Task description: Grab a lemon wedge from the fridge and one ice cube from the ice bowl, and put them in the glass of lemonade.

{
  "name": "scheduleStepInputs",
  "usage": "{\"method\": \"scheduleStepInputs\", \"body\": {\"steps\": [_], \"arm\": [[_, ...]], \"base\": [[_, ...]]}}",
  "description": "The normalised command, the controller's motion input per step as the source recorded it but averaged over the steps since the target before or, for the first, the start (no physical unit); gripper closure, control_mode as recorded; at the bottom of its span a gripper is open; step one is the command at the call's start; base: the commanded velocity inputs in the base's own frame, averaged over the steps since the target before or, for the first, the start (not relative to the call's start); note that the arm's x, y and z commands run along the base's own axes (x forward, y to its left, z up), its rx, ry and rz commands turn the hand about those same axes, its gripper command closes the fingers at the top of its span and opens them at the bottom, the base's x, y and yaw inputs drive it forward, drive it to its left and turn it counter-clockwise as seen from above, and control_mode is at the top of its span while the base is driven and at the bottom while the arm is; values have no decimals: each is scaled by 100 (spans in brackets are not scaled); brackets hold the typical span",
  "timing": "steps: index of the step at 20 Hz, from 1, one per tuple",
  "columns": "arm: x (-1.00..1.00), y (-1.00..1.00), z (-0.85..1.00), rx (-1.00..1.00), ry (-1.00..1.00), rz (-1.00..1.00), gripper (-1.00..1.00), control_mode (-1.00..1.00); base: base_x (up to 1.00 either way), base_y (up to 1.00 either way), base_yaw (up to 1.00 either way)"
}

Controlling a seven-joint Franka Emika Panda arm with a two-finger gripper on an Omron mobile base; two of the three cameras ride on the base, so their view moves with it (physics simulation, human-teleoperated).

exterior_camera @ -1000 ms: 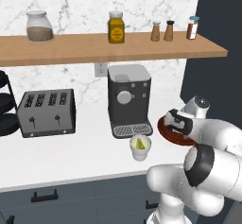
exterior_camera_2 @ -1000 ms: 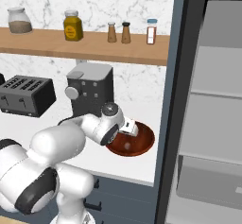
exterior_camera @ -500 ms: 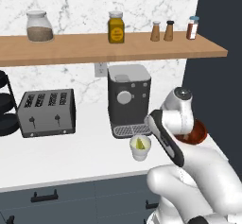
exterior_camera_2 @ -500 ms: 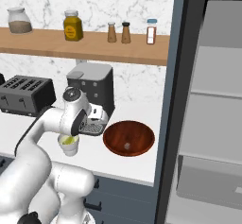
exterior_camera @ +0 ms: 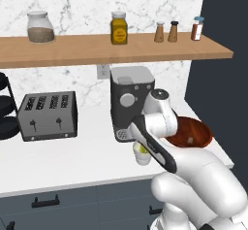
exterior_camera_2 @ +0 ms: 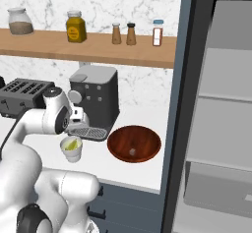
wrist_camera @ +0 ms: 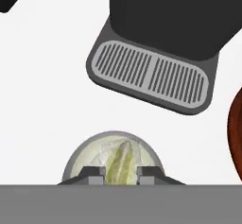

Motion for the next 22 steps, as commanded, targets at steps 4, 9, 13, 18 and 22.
{"method": "scheduleStepInputs", "body": {"steps": [4,9,13,18,22], "arm": [[1,4,-44,0,13,12,100,-100],[-2,0,-30,-1,14,6,100,-100],[0,0,-9,0,4,5,100,-100],[0,0,-7,0,7,4,-100,-100],[0,0,0,0,2,2,-100,-100]], "base": [[0,0,0],[0,0,0],[0,0,0],[0,0,0],[0,0,0]]}}
